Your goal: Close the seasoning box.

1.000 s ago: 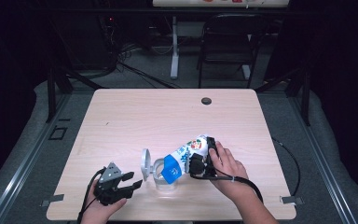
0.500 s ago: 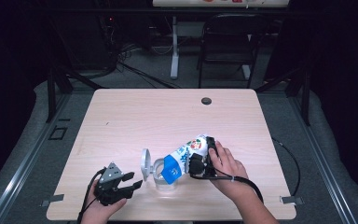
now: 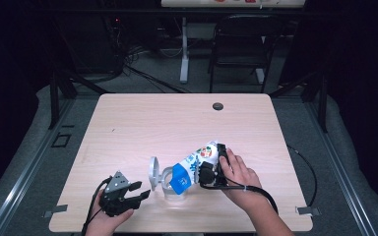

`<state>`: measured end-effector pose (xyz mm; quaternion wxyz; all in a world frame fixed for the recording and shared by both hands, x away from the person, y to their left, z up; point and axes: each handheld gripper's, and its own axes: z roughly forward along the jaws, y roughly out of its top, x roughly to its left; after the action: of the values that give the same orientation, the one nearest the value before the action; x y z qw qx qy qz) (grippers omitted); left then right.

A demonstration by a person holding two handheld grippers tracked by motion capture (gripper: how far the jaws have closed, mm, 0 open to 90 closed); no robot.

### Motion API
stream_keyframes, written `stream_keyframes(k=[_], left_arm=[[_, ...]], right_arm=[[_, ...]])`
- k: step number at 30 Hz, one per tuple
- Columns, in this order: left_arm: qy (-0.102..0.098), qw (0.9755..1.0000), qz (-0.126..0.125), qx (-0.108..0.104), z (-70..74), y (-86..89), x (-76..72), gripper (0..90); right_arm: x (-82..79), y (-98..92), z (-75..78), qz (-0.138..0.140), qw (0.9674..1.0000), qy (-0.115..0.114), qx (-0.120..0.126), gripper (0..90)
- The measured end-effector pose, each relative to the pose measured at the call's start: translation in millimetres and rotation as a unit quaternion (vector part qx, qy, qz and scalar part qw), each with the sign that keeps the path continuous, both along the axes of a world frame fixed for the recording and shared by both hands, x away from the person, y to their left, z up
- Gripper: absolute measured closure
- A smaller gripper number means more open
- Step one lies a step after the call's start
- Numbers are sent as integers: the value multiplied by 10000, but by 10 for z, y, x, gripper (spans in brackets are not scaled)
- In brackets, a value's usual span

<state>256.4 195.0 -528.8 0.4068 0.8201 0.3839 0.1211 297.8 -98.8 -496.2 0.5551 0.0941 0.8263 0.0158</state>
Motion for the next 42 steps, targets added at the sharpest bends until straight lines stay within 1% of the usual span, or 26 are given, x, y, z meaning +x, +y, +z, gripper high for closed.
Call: stream_keyframes(k=[1,5,6,7,8,13,14,15,16,22,24,25,30,33,35,36,39,40,42], left_arm=[[17,10000,-9,13,5,4,0,536],[-17,10000,10,12,8,10,-4,537],[-7,10000,22,3,10,9,-8,537],[-5,10000,22,-1,12,9,-11,537],[-18,10000,17,7,14,6,-14,537],[-34,10000,10,-1,11,-2,-18,536],[-27,10000,15,-1,10,-1,-20,537],[-27,10000,15,-1,10,-1,-20,537],[-6,10000,9,11,11,7,-18,536],[17,10000,23,13,10,11,-20,537],[-14,10000,70,22,7,10,-22,537],[6,10000,31,-1,9,16,-19,537],[17,10000,36,1,4,13,-21,536],[-9,10000,71,24,4,7,-24,537],[18,10000,24,16,4,15,-18,537],[-17,10000,51,-6,-3,10,-18,537],[-16,10000,51,-8,-3,9,-18,536],[17,10000,34,7,3,12,-20,537],[20,10000,34,8,3,13,-20,537]], right_arm=[[1,1,0,11,10000,1,-7,481],[5,11,6,27,10000,-23,-49,482],[2,24,21,-10,9999,-29,-135,482],[2,24,21,-10,9999,-29,-135,482],[7,25,11,28,10000,-34,-84,483],[8,47,13,68,9999,-74,-137,484],[-2,58,21,54,9996,-105,-253,486],[-2,58,21,54,9996,-105,-253,486],[3,57,17,112,9997,-113,-191,487],[10,60,16,131,9997,-119,-196,489],[10,62,18,125,9996,-124,-215,489],[10,63,18,128,9996,-126,-217,489],[9,61,19,140,9996,-129,-204,491],[11,61,19,140,9996,-122,-198,491],[10,61,19,143,9996,-124,-197,491],[10,59,19,151,9996,-128,-199,491],[11,59,19,155,9996,-127,-201,491],[11,60,19,154,9996,-129,-202,491],[11,60,19,156,9996,-133,-206,491]])
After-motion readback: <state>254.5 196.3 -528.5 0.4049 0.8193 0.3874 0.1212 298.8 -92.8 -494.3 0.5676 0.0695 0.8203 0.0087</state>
